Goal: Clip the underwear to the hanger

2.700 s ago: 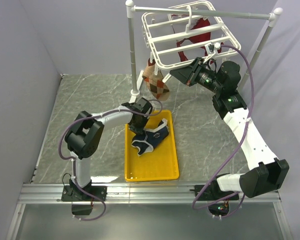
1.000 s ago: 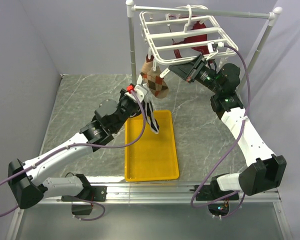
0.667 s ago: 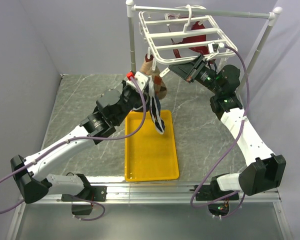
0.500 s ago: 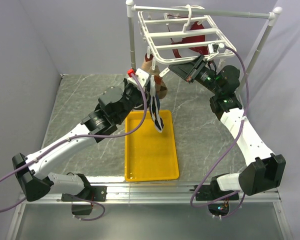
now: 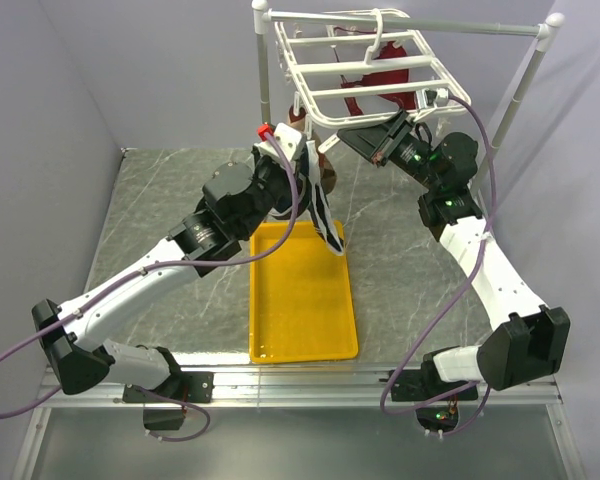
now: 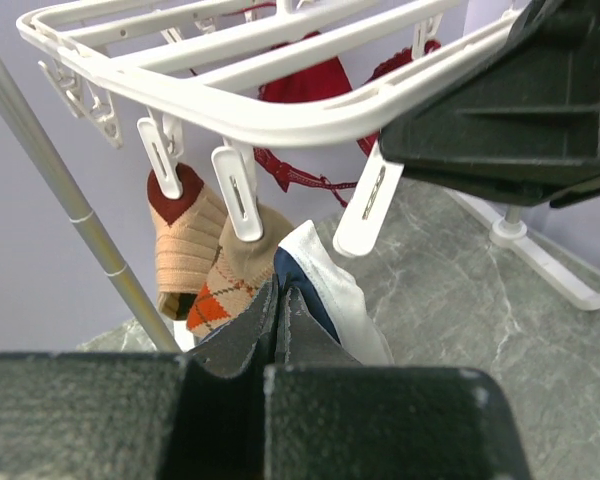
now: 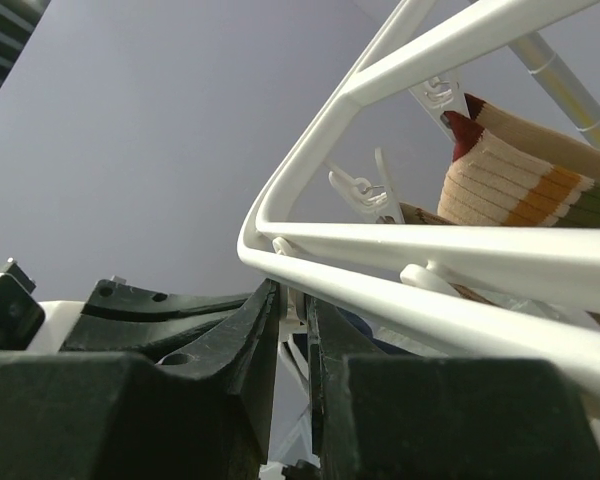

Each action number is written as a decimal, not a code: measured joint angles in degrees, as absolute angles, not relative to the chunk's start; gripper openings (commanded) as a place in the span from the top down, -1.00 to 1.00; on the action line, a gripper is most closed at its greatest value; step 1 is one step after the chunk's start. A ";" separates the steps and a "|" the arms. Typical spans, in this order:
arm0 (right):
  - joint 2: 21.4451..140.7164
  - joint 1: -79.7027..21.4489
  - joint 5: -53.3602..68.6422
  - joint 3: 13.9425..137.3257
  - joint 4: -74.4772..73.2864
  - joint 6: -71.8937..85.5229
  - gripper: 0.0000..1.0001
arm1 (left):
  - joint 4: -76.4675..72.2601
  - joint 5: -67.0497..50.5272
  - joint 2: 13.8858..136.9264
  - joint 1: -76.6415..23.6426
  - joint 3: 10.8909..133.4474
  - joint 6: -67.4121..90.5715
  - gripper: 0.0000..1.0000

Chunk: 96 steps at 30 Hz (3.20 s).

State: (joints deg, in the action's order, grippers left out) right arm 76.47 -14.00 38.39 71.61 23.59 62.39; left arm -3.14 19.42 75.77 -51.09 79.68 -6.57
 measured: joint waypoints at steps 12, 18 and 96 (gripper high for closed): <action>77.23 -14.39 38.26 70.65 27.77 64.93 1.00 | -2.72 19.44 76.99 -51.09 81.89 -6.11 0.99; 77.32 -14.50 38.39 70.65 29.12 66.35 1.00 | -2.28 19.44 77.36 -51.09 81.89 -5.91 0.99; 79.00 -15.27 38.57 70.13 32.93 68.73 -0.21 | 2.13 17.76 82.56 -48.71 90.21 3.92 0.99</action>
State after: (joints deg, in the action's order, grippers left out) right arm 79.00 -15.27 38.57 70.13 32.93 68.73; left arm 2.13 17.76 82.56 -48.71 90.21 3.92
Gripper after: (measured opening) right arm 0.536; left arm 0.013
